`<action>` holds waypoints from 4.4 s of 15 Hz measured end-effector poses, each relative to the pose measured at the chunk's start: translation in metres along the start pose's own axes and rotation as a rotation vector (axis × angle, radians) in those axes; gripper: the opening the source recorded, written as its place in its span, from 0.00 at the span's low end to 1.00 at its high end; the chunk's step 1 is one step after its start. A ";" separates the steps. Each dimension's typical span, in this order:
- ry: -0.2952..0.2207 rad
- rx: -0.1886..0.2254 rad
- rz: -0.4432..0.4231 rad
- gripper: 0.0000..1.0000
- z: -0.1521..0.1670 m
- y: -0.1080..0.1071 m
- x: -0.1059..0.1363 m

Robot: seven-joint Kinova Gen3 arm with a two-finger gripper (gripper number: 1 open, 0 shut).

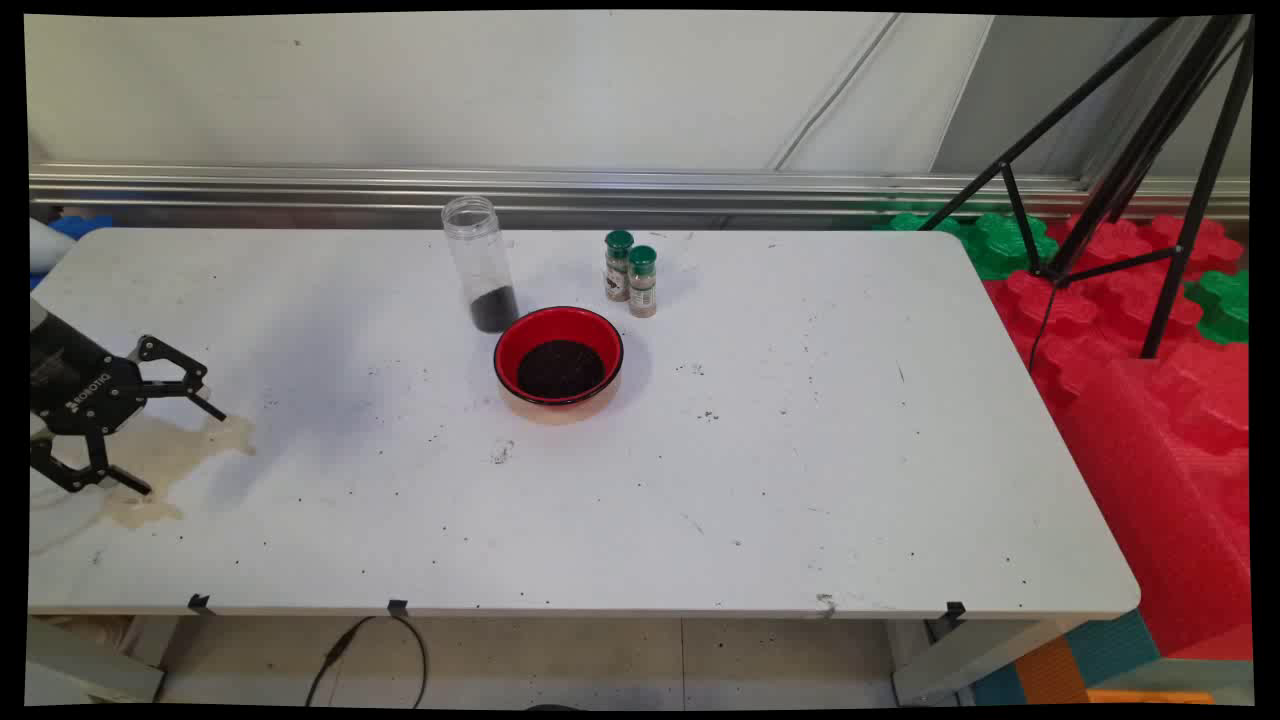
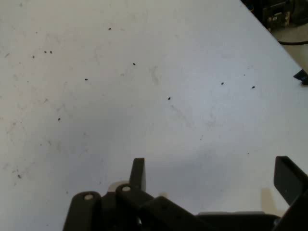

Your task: Pick up the black seasoning powder from the table

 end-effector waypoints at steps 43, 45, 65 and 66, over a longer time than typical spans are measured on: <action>0.058 0.363 -0.703 1.00 0.011 -0.123 0.061; 0.068 0.385 -0.737 1.00 0.016 -0.133 0.061; 0.211 0.502 -0.816 1.00 0.064 -0.188 0.035; 0.221 0.503 -0.812 1.00 0.067 -0.190 0.033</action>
